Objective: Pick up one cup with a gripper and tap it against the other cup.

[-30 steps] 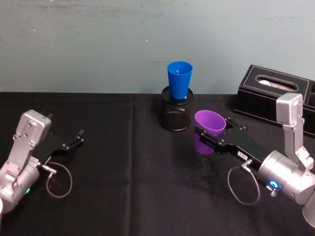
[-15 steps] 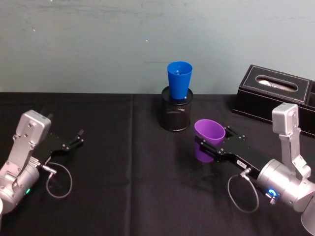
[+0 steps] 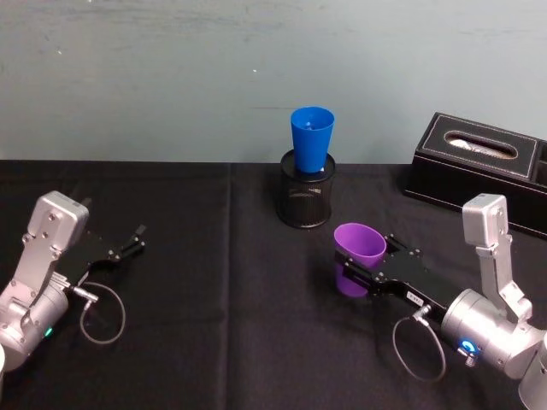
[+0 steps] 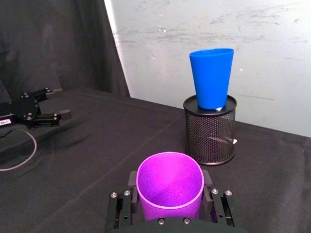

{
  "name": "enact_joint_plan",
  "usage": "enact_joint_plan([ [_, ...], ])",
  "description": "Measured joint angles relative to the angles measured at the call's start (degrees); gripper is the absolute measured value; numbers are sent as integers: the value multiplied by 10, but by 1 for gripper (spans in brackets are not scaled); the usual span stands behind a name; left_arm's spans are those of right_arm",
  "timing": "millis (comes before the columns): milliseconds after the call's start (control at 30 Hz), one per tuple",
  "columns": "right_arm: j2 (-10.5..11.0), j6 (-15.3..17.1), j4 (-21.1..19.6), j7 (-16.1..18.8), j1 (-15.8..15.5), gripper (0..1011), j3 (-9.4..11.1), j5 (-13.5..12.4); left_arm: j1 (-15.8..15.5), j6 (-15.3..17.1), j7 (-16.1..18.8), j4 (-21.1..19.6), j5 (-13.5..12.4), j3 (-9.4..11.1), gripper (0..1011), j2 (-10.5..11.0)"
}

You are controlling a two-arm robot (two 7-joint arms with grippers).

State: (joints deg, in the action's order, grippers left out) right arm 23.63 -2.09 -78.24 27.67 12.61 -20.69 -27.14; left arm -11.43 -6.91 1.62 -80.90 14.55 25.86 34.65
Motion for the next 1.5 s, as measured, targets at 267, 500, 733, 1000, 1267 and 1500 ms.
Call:
enact_joint_plan([
  [267,-5,0,15,1,3,735,-1,0,0,0,0,0,0,0,1011,0],
  [500,-8,3,24,3,6,735,-1,0,0,0,0,0,0,0,1011,0],
  [733,-10,6,28,3,7,734,-1,-3,0,0,0,0,0,0,1011,0],
  [1000,-12,12,32,3,8,734,1,-8,0,0,0,0,0,0,1012,0],
  [1267,-12,19,32,-2,8,734,1,-8,0,0,0,0,0,0,1011,0],
  [1500,-12,19,32,-2,8,734,1,-8,0,0,0,0,0,0,1011,0],
])
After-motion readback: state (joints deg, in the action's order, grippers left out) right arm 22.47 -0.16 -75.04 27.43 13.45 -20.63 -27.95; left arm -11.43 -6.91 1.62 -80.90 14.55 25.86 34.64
